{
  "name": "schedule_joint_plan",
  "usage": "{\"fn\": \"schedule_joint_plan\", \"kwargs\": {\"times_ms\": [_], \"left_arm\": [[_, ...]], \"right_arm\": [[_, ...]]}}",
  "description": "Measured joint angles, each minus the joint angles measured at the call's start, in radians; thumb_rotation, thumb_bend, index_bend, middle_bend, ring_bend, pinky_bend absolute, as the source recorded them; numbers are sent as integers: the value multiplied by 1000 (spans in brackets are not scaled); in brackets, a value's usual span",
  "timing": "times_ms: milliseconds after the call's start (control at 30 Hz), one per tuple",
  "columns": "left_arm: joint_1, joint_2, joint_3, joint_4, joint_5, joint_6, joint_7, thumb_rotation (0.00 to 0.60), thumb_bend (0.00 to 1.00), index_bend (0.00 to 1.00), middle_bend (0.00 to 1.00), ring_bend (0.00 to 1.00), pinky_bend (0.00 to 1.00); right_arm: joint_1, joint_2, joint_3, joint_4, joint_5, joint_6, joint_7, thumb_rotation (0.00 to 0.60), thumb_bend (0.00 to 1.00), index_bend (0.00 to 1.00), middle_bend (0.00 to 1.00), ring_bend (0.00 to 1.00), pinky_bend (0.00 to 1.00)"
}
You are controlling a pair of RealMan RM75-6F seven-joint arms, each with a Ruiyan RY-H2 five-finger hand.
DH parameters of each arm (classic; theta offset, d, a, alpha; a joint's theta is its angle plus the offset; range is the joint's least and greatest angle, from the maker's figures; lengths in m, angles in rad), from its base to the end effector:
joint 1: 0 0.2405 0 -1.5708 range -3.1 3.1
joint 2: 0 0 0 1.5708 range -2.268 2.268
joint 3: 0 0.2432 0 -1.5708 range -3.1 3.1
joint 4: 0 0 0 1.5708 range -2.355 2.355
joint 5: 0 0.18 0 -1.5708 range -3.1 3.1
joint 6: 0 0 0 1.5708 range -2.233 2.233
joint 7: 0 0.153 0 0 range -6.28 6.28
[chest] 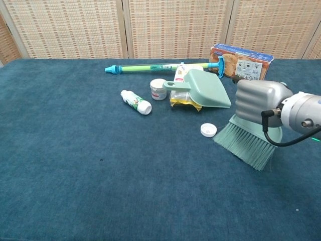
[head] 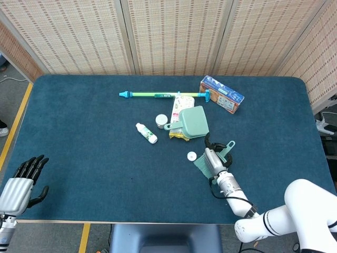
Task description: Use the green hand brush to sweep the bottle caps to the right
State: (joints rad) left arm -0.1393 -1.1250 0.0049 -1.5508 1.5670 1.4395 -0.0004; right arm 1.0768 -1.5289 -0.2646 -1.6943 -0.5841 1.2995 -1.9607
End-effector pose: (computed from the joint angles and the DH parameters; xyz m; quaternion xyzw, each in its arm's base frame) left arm -0.2862 0.1923 0.1662 -0.6517 -0.3676 -0.3681 0.5520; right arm -0.1499 -0.3146 0.0073 0.8179 0.2457 -0.1522 0.4975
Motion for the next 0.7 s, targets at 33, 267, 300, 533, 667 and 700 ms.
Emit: {"fn": "schedule_joint_plan", "kwargs": {"times_ms": [33, 267, 300, 533, 667, 700], "left_arm": [[0, -1, 0, 1, 0, -1, 2, 600, 420, 0, 0, 0, 101], [-2, -9, 2, 7, -2, -8, 16, 600, 420, 0, 0, 0, 100], [-2, -10, 3, 9, -2, -8, 17, 600, 419, 0, 0, 0, 100], [0, -16, 10, 17, 2, -10, 25, 600, 420, 0, 0, 0, 100], [-4, -22, 8, 21, -2, -18, 32, 600, 419, 0, 0, 0, 100], [-5, -24, 7, 17, -3, -20, 40, 600, 420, 0, 0, 0, 100]], "right_arm": [[-3, 4, -5, 5, 1, 0, 4, 600, 370, 900, 834, 565, 121], [-24, 41, -30, 37, 6, -2, 38, 600, 369, 900, 834, 564, 121], [-28, 47, -34, 45, 7, -4, 43, 600, 369, 900, 834, 564, 121], [-51, 68, -58, 97, 13, -23, 68, 600, 369, 900, 834, 565, 121], [-68, 84, -70, 124, 12, -34, 88, 600, 369, 901, 834, 564, 121], [-73, 90, -74, 130, 11, -35, 91, 600, 369, 901, 834, 564, 121]]}}
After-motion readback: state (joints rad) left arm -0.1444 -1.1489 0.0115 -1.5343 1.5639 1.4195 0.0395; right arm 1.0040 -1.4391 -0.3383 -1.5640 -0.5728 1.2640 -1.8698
